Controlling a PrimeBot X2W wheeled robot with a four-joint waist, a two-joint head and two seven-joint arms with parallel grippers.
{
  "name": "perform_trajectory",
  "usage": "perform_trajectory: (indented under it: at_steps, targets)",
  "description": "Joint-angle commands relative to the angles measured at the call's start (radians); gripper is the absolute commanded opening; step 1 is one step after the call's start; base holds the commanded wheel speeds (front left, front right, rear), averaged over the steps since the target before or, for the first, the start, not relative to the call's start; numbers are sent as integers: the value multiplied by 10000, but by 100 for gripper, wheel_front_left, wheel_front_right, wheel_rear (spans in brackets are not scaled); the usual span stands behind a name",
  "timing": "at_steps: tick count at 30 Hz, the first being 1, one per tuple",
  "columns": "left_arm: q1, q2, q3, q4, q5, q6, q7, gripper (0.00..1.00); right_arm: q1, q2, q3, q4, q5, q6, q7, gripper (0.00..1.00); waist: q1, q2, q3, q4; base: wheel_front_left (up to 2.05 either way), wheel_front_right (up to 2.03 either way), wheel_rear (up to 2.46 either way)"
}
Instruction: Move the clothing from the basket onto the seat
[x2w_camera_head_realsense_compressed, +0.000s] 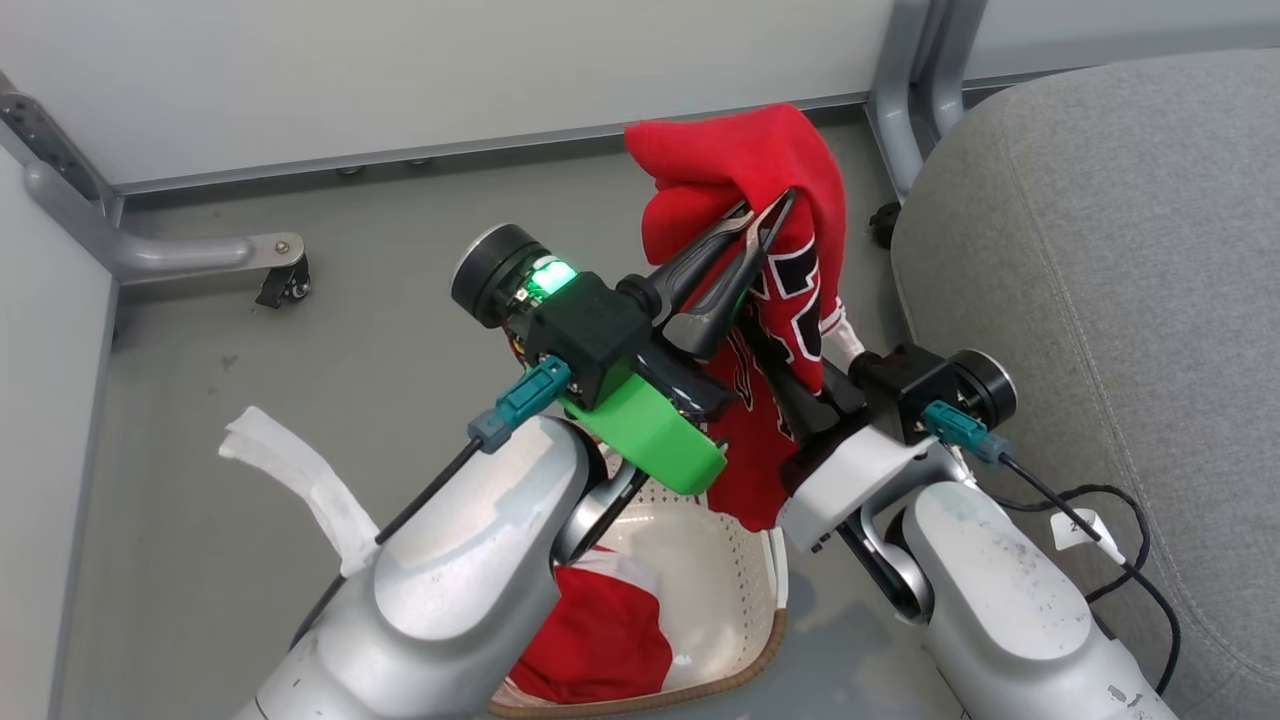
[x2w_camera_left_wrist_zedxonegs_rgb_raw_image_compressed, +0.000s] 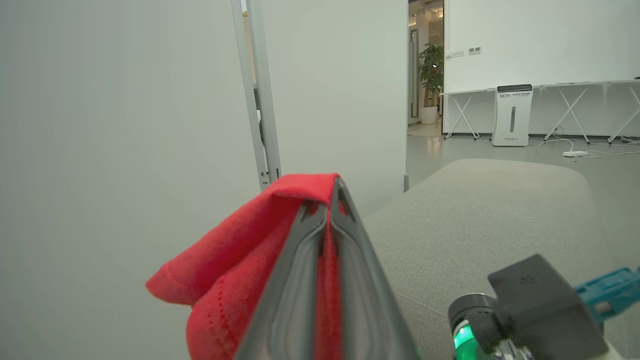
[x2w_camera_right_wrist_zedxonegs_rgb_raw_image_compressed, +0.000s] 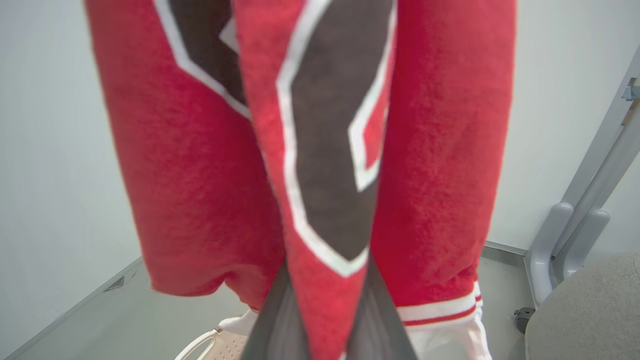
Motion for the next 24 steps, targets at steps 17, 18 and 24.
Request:
perform_trajectory:
  at_steps: [17, 18, 24]
  targets:
    - [402, 210, 86, 297, 31, 225, -44, 100, 649, -36, -378, -491, -18, -10, -30, 0, 0, 86, -199, -166, 0, 0, 0]
    - [432, 237, 88, 286, 50, 214, -43, 100, 688, -38, -537, -539, -24, -10, -30, 0, 0, 86, -217, -152, 0, 0, 0]
    - [579, 332, -25, 367, 129, 221, -43, 100, 875, -36, -1170, -768, -82, -10, -30, 0, 0, 86, -190, -291, 0, 0, 0]
